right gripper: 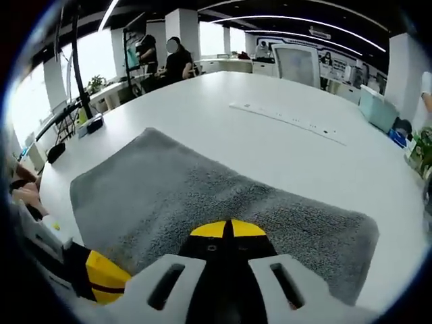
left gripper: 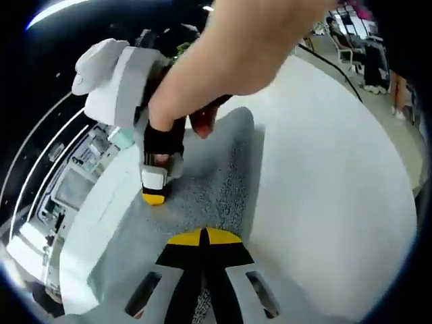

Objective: Fold the towel on the table until its edges align and the towel forms a compact rectangular stack.

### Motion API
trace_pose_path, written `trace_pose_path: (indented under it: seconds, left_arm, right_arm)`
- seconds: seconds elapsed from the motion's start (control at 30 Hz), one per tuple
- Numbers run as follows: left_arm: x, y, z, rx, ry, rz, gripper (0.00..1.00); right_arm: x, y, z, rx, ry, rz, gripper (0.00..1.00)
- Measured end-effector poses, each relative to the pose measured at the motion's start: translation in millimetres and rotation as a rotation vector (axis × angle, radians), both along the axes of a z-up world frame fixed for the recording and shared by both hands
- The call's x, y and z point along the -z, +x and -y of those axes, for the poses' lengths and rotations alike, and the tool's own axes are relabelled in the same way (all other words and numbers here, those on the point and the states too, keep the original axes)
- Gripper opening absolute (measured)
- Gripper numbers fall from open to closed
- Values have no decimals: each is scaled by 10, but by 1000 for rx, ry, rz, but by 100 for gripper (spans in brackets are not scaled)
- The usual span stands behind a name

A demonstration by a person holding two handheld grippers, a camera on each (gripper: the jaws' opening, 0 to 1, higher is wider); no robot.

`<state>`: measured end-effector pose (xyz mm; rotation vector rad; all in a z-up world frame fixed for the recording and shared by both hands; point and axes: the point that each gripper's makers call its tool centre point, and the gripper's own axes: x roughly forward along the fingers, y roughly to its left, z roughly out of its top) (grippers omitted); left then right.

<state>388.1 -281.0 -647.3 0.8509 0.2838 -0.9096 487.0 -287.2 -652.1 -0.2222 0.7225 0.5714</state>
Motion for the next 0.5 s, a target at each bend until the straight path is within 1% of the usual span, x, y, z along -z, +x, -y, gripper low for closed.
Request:
trace_pose_path:
  seconds: [0.07, 0.2, 0.5]
  left_arm:
    - [1, 5, -33, -11, -3, -4, 0]
    - [4, 0, -105, -27, 2, -5, 0]
    - [18, -15, -292, -64, 10, -17, 0]
  right_arm:
    - [-3, -21, -7, 3, -3, -12, 0]
    - [-3, -64, -32, -7, -19, -17, 0]
    - [15, -127, -55, -3, -19, -29, 0]
